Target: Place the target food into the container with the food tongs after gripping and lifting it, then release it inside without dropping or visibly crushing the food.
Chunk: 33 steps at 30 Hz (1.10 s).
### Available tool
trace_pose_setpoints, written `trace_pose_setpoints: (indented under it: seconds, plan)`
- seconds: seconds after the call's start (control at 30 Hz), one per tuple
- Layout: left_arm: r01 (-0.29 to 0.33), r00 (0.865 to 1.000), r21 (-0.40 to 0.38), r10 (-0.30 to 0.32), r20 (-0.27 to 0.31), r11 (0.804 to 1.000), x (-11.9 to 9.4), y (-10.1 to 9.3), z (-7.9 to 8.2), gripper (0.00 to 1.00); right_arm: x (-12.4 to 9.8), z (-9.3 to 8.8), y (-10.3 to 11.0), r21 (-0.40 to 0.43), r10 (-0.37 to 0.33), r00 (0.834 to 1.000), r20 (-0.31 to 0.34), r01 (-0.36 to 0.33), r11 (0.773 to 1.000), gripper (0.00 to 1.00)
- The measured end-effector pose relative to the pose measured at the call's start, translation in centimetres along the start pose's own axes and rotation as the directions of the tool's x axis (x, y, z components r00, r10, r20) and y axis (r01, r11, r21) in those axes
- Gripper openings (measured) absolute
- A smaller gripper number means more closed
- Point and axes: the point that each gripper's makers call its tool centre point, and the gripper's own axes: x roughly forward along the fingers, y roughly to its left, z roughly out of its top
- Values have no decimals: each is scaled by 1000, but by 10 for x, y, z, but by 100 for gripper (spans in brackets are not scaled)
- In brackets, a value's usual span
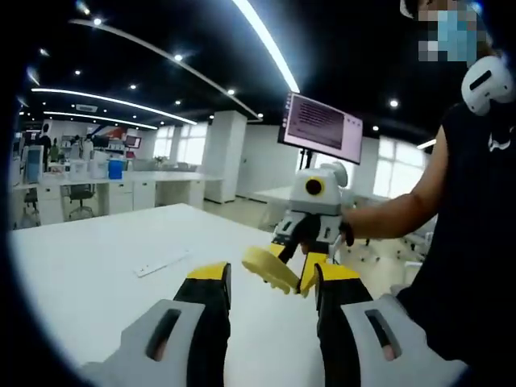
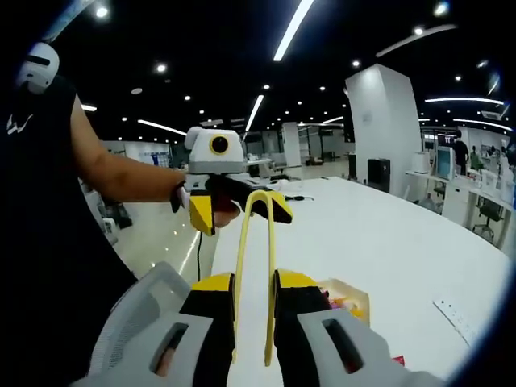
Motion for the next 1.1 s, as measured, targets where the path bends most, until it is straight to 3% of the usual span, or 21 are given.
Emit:
trace_pose_setpoints:
  seconds: [0.1,0.2,0.33,0.93,1.1]
  plan:
    - [-16,1000,-10,16,-8,1000,3,4,0,19,1,-2,-1,4,-6,1000,-8,6,1000,16]
    - [15,1000,8,-15,-4,1000,8,-3,7,15,3,-7,1,-11,-3,1000,-26,2,1000,17]
    - [39,999,51,-37,-30,998,16,-11,10,13,4,-8,4,-11,2,999,-37,-2,1000,18]
    - [45,992,50,-39,-117,998,28,-13,6,9,3,-14,-1,-35,-13,997,-72,11,999,22]
    - [58,988,70,-47,-144,996,34,-17,5,10,4,-2,-5,-29,-23,999,-46,22,999,29]
